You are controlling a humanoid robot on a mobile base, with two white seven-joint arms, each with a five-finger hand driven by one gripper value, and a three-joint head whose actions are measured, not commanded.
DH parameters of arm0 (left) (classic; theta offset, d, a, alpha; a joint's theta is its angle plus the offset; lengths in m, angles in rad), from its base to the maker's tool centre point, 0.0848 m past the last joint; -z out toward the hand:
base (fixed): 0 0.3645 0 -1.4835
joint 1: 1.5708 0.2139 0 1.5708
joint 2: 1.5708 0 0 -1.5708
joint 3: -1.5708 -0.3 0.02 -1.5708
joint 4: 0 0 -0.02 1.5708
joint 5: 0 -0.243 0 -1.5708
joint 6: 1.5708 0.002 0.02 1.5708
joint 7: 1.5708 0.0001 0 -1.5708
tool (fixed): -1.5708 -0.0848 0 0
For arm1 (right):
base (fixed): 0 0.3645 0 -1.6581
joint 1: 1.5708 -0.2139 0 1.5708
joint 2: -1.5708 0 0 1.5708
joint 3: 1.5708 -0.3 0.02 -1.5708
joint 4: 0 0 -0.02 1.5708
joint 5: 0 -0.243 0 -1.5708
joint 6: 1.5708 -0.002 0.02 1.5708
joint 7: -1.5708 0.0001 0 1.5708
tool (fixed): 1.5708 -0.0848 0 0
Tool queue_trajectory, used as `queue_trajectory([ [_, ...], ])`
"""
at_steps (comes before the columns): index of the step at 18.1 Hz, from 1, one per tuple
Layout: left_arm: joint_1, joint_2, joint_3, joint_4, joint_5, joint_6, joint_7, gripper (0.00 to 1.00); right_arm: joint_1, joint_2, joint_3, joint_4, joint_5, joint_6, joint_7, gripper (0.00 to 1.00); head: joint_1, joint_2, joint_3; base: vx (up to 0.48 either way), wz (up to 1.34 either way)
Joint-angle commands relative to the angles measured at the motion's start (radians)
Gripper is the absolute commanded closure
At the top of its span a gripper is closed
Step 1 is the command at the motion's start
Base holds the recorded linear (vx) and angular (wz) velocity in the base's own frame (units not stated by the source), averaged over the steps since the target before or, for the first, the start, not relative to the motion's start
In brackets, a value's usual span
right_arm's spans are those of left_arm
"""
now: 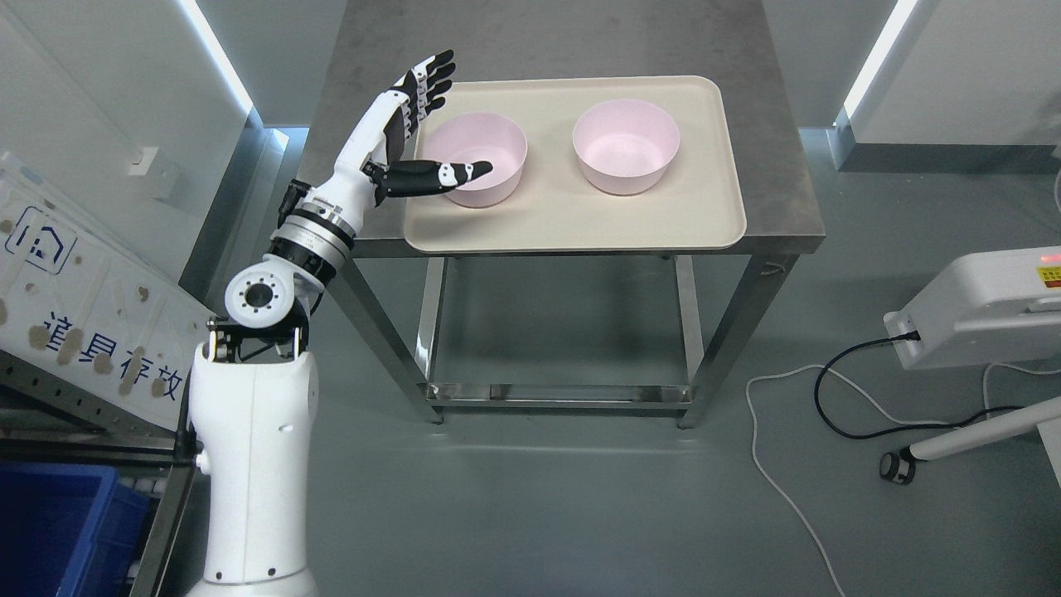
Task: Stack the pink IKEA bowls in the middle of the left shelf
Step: 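Raise the left hand and reach toward the nearer pink bowl's rim, then close the left hand fingers on the pink bowl's rim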
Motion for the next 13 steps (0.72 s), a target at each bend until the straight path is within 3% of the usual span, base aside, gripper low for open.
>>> queue_trajectory([
  [1,-0.152,0.043,-0.062,0.213,-0.135,0.020,-0.018,0.12,0.000,-0.017,0.000,0.000,0.000,0.007,0.002,0.00,0.0000,0.000,0.000,0.000,0.00],
  [5,-0.163,0.043,-0.094,0.295,-0.178,0.018,-0.019,0.26,0.000,-0.017,0.000,0.000,0.000,0.007,0.003,0.00,0.0000,0.000,0.000,0.000,0.00],
  [13,-0.213,0.042,-0.147,0.380,-0.297,0.018,-0.018,0.29,0.000,-0.017,0.000,0.000,0.000,0.007,0.002,0.00,0.0000,0.000,0.000,0.000,0.00],
])
